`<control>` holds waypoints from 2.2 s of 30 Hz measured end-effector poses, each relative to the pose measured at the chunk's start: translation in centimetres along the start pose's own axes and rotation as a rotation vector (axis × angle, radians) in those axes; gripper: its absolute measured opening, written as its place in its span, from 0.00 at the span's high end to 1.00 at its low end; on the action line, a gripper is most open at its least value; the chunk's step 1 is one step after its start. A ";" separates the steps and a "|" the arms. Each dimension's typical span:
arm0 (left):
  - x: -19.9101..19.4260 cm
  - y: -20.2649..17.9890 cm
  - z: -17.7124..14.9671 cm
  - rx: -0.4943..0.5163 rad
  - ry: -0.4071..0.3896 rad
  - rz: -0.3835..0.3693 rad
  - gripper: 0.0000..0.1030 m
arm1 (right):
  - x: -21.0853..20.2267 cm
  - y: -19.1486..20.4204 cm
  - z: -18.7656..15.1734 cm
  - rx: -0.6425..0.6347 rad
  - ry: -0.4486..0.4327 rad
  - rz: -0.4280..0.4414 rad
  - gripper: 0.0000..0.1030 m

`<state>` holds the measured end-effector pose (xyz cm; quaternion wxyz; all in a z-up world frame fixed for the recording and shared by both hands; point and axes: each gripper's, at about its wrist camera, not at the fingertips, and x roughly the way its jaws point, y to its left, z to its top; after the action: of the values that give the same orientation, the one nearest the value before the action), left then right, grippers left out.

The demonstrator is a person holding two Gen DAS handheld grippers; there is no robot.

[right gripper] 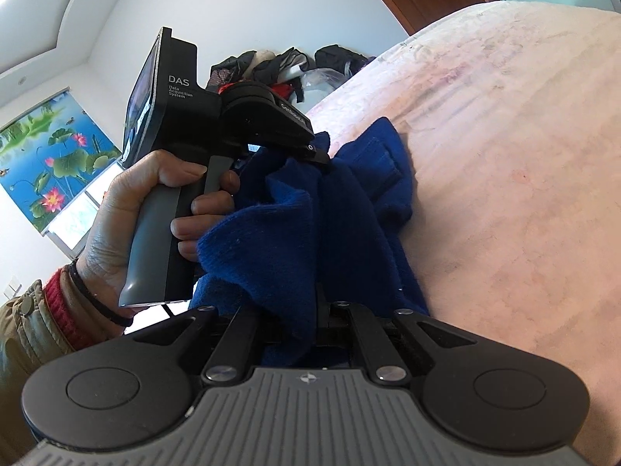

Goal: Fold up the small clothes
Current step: 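Fold the held edge over the sweater with both grippers, then open the left gripper while the right gripper lowers and releases the fabric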

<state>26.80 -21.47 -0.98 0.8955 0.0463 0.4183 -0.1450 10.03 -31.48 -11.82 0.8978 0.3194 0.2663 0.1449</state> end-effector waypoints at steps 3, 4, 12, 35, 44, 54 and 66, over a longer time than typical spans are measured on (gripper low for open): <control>0.0 -0.1 0.1 0.001 0.002 0.003 0.90 | -0.1 -0.2 -0.2 0.014 0.002 0.003 0.94; 0.0 -0.1 0.1 0.001 0.004 0.004 0.90 | 0.1 -0.4 0.0 0.019 0.005 0.005 0.93; 0.2 -0.3 0.3 0.000 0.007 0.015 0.90 | 0.3 -0.8 -0.2 0.036 0.014 0.005 0.91; -2.7 2.9 0.2 -0.055 -0.123 0.065 0.20 | 0.4 -1.8 0.0 0.095 0.052 0.025 0.82; -5.4 5.0 -4.4 -0.024 -0.118 0.097 0.20 | -0.2 -4.6 0.6 0.336 0.009 0.124 0.67; -8.4 5.4 -7.9 0.080 -0.193 0.144 0.20 | -1.8 -4.4 1.7 0.266 0.033 0.033 0.57; -8.7 6.7 -8.9 0.047 -0.182 0.118 0.19 | 6.8 -3.2 14.7 0.019 0.112 0.029 0.36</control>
<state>16.97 -11.36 -0.30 0.9355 0.0784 0.3281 -0.1051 24.28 -38.27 -6.92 0.8762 0.3231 0.3130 0.1729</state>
